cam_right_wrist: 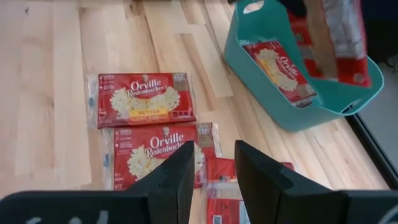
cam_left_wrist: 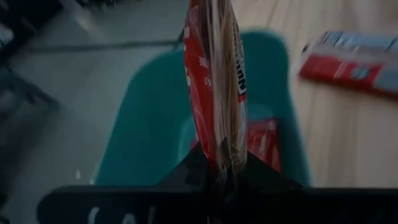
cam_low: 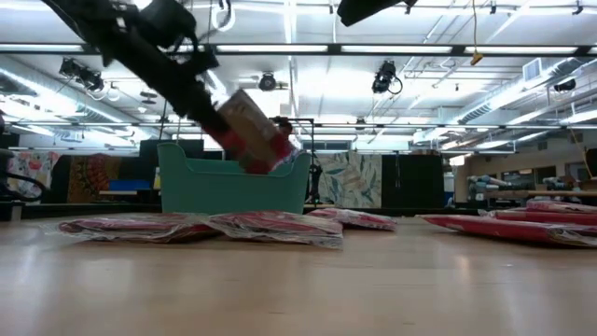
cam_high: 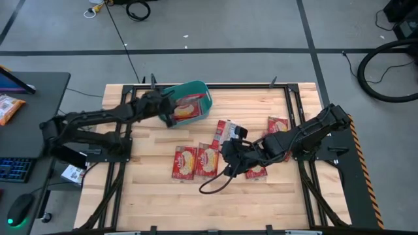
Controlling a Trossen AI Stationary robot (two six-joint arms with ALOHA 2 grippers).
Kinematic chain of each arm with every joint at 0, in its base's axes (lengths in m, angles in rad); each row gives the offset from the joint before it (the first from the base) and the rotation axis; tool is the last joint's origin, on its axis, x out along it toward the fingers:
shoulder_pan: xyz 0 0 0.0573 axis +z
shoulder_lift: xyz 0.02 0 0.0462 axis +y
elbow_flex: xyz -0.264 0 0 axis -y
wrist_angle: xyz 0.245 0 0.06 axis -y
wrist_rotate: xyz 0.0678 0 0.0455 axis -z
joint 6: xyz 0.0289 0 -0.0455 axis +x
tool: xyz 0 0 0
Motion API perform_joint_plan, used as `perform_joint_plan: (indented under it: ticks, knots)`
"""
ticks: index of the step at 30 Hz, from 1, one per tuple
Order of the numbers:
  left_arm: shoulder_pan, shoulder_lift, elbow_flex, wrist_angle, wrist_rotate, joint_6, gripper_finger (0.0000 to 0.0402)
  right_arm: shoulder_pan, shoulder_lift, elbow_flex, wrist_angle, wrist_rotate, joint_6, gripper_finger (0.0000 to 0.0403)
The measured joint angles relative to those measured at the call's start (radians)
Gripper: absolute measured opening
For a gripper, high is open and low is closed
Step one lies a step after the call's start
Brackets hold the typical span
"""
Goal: Sort popcorn bags into baskets
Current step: Put the red popcorn bag into the green bin
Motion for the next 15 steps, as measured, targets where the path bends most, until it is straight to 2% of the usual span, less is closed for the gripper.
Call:
perform_joint_plan:
  ticks: [7,15]
  knots:
    - [0.037,0.120,-0.001,0.104,0.002,0.063,0.0039,0.003,0.000,0.000,0.000,0.002,0.011,0.0120]
    - [0.037,0.160,-0.001,0.121,-0.005,0.105,0.0041,0.003,0.000,0.000,0.001,0.002,0.007,0.0120]
